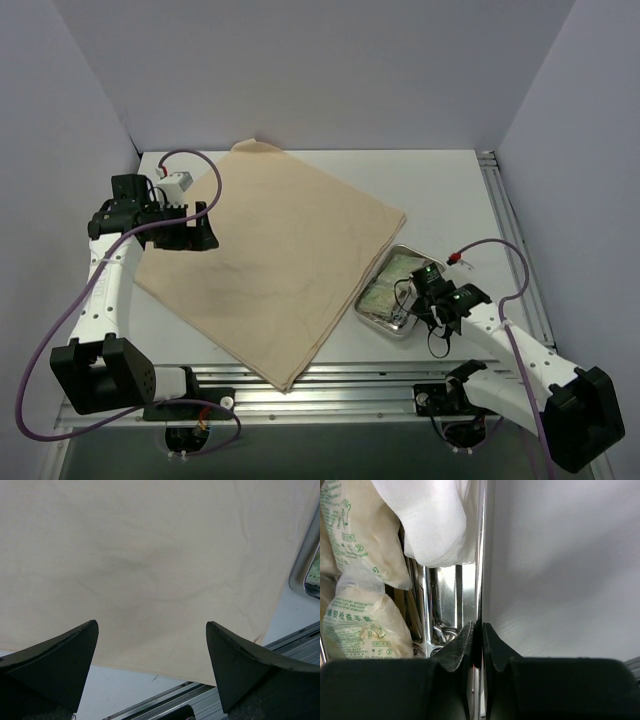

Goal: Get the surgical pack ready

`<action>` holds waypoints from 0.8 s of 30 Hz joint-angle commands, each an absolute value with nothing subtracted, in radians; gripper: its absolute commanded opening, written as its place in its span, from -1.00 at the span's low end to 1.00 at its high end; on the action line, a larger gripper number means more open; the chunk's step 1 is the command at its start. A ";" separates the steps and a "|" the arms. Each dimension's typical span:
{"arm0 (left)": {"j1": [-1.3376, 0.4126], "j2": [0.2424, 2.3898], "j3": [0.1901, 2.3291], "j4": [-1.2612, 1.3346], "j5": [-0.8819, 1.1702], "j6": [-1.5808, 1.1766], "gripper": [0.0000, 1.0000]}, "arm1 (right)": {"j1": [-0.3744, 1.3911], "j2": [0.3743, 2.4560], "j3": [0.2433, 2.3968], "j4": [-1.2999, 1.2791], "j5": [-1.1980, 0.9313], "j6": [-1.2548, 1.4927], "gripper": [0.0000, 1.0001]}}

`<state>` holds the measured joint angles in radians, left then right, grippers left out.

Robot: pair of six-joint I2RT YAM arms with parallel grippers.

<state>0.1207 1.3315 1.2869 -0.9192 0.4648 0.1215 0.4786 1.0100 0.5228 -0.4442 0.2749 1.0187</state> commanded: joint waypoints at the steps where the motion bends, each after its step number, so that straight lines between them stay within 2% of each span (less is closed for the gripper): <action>1: 0.130 1.299 1.324 -0.928 0.489 0.141 0.97 | 0.480 0.931 0.540 -0.496 0.371 1.055 -1.00; 18: 0.132 1.308 1.330 -0.928 0.491 0.138 0.97 | 0.482 0.778 0.531 -0.462 0.405 1.089 -1.00; 24: 0.133 1.313 1.328 -0.922 0.486 0.141 0.97 | 0.482 0.824 0.587 -0.413 0.414 1.008 -1.00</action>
